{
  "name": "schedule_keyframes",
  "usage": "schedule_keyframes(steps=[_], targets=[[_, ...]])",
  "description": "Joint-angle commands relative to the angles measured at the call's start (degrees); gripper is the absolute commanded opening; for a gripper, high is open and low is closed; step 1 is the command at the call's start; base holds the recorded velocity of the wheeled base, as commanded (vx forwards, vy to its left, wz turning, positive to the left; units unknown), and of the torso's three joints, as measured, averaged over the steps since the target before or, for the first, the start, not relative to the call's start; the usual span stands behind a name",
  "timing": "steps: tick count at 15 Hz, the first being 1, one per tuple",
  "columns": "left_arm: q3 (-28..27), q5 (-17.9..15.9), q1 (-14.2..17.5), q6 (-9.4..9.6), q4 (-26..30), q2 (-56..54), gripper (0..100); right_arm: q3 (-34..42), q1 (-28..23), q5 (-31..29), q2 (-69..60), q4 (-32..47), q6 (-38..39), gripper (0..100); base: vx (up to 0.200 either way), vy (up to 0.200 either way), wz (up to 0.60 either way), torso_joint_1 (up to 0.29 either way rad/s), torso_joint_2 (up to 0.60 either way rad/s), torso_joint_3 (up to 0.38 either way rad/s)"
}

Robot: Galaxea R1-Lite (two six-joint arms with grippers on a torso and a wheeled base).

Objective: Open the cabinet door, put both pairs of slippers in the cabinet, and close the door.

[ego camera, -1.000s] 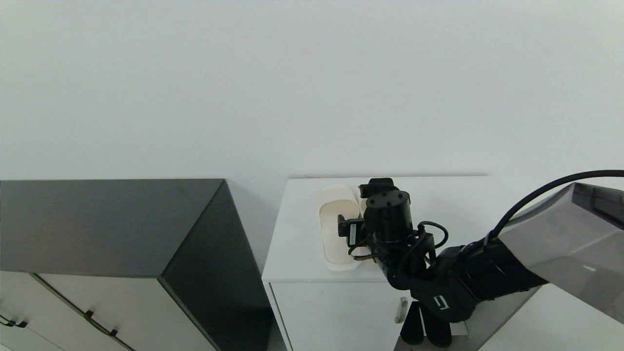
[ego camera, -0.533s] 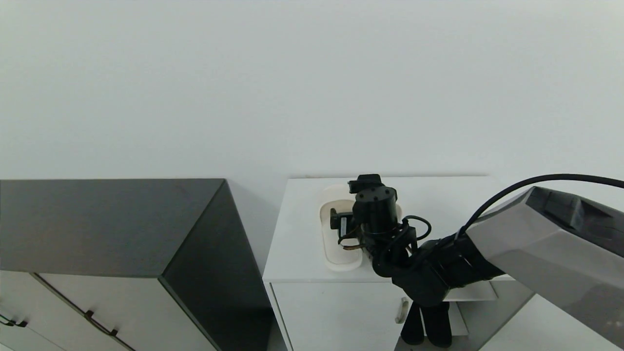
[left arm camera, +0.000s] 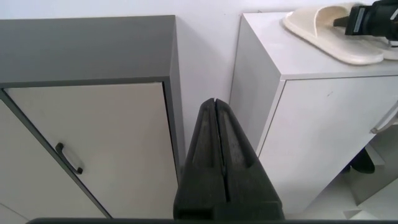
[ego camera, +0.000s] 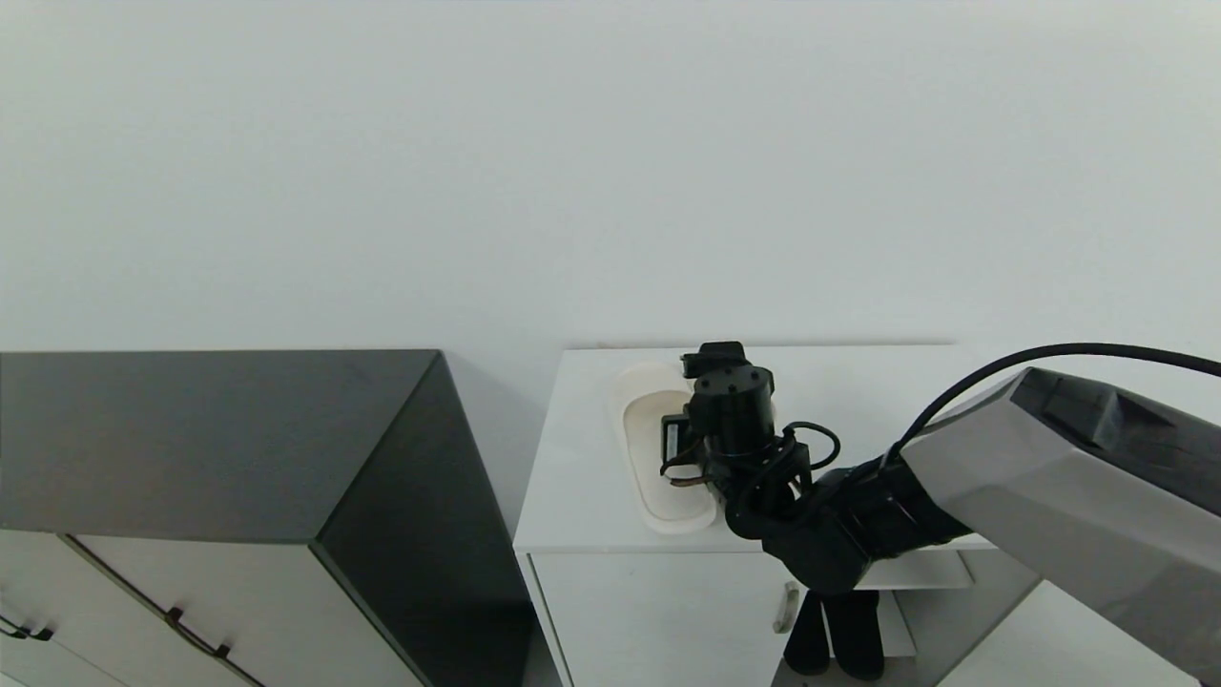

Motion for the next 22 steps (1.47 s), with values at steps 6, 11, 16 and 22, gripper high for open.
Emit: schedule_keyframes(steps=[6, 11, 16, 22], targets=[[0.01, -0.02, 0.01, -0.09, 0.02, 0.09, 0, 11.93, 1.39, -0.44, -13.96, -0.29, -0.85, 0, 0.000, 0.000, 0.00, 0.000, 0.00, 0.000], [0.01, -0.02, 0.01, 0.00, 0.02, 0.00, 0, 23.80, 5.52, -0.71, -21.07, -1.00, -0.23, 0, 0.000, 0.000, 0.00, 0.000, 0.00, 0.000], [0.01, -0.02, 0.01, 0.00, 0.02, 0.00, 0, 24.59, 6.22, -1.67, -20.90, -1.26, -0.06, 0, 0.000, 0.000, 0.00, 0.000, 0.00, 0.000], [0.01, -0.02, 0.01, -0.09, 0.02, 0.00, 0, 24.68, 6.22, -1.67, -20.81, -1.44, 0.12, 0, -0.167, 0.000, 0.00, 0.002, 0.00, 0.004]])
